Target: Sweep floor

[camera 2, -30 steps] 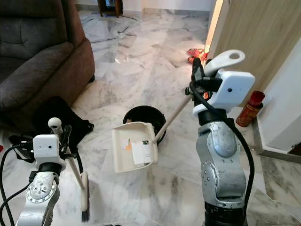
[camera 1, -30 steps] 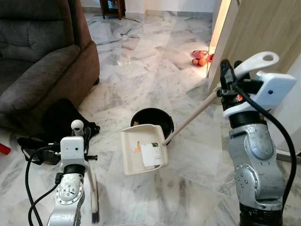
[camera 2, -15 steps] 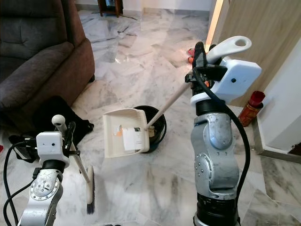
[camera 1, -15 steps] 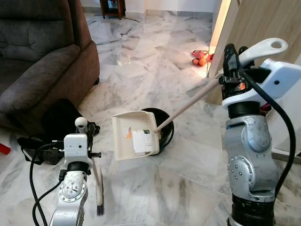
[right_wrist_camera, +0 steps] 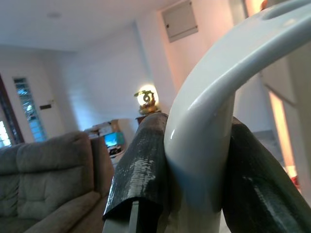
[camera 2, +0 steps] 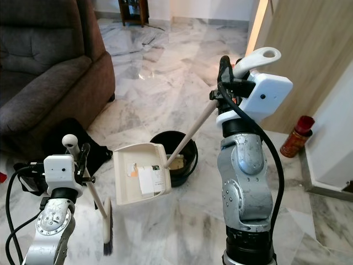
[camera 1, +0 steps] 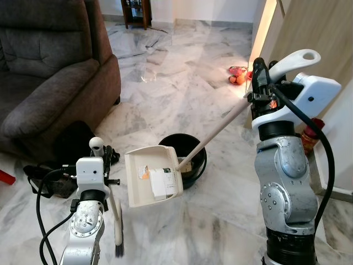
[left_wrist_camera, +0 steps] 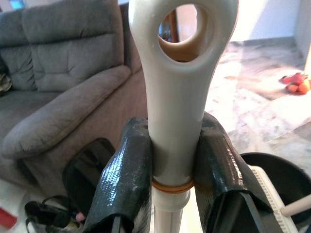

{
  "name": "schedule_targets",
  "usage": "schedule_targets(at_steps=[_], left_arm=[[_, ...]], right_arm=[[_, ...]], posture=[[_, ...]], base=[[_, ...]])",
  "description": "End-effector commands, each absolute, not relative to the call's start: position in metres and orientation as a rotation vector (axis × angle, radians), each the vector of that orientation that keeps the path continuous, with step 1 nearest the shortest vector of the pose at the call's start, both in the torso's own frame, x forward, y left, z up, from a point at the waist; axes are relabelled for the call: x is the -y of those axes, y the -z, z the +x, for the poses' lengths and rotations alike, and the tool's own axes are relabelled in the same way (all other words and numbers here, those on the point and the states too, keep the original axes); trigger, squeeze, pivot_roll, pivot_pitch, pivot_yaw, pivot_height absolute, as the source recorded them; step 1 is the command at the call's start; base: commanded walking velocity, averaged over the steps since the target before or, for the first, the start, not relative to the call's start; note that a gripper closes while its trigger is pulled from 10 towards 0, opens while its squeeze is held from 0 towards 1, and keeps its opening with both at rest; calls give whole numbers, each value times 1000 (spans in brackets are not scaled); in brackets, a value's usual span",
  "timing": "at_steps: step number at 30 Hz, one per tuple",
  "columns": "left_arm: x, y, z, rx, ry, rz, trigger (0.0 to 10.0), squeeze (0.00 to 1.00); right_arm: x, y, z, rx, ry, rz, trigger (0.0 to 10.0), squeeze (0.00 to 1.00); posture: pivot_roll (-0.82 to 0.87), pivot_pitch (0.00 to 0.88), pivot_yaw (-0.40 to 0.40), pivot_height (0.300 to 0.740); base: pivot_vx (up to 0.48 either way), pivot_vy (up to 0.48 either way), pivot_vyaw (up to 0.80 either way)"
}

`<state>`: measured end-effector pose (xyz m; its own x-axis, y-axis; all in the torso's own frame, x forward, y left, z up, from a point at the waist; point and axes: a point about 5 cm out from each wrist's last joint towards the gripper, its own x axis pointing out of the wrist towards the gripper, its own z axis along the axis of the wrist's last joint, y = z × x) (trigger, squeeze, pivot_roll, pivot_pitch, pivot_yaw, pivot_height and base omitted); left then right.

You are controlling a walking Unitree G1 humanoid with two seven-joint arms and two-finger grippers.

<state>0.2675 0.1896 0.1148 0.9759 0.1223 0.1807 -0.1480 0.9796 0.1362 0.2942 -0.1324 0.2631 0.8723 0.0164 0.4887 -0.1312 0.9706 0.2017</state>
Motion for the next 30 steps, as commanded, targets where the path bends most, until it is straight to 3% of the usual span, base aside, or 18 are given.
schedule_targets(at_steps=[1,30], left_arm=[[-189,-121,268,207,-135,163,10000,0],[-190,-123,269,219,-140,159,10000,0]], right_arm=[[127,-277,290,581,-103,254,10000,0],[120,-275,290,568,-133,273,10000,0]], posture=[[122,87,39,740],[124,86,36,740]], base=[[480,0,0],[461,0,0]])
